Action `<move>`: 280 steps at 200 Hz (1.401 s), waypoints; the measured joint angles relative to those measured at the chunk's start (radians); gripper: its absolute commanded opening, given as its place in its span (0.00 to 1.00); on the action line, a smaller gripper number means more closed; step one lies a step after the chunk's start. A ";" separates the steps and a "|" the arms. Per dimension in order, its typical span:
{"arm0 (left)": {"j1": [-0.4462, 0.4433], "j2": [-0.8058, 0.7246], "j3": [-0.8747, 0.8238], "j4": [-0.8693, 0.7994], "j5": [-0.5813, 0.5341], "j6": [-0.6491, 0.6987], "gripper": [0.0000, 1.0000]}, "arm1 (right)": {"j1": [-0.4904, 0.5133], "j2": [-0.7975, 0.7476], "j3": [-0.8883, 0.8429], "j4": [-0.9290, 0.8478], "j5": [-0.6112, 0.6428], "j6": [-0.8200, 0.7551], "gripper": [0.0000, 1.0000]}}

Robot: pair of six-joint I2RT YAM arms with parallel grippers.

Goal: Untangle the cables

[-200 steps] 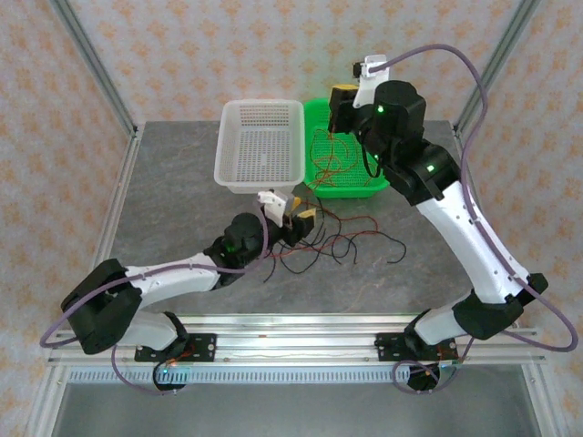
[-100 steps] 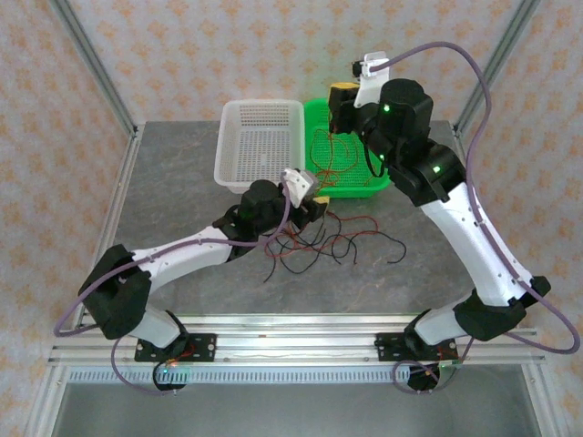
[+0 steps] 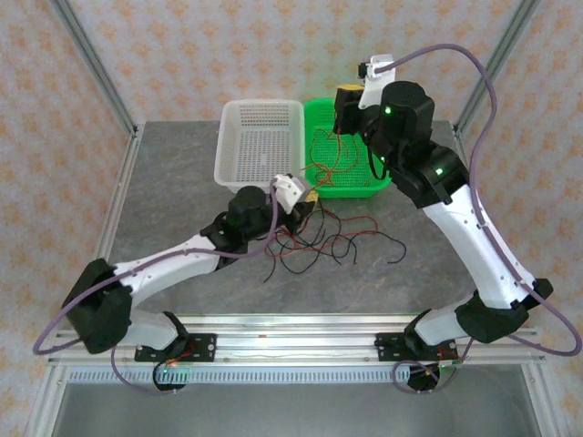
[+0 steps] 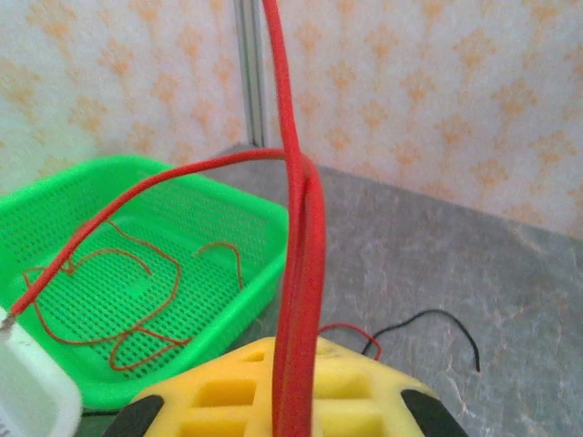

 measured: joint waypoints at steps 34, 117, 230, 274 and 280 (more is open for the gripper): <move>-0.011 -0.160 -0.103 0.061 -0.029 -0.062 0.08 | 0.000 -0.003 -0.044 -0.007 0.117 0.072 0.00; -0.011 -0.313 -0.300 0.388 -0.135 -0.385 0.18 | 0.000 -0.144 -0.383 0.091 0.116 0.232 0.00; -0.011 -0.188 -0.241 0.343 -0.031 -0.331 0.57 | 0.000 -0.245 -0.434 0.164 -0.032 0.343 0.00; 0.013 -0.050 -0.205 0.332 0.089 -0.121 0.54 | -0.002 -0.274 -0.405 0.148 -0.136 0.178 0.00; 0.029 -0.032 -0.188 0.322 0.117 -0.101 0.53 | -0.002 -0.280 -0.397 0.142 -0.169 0.140 0.00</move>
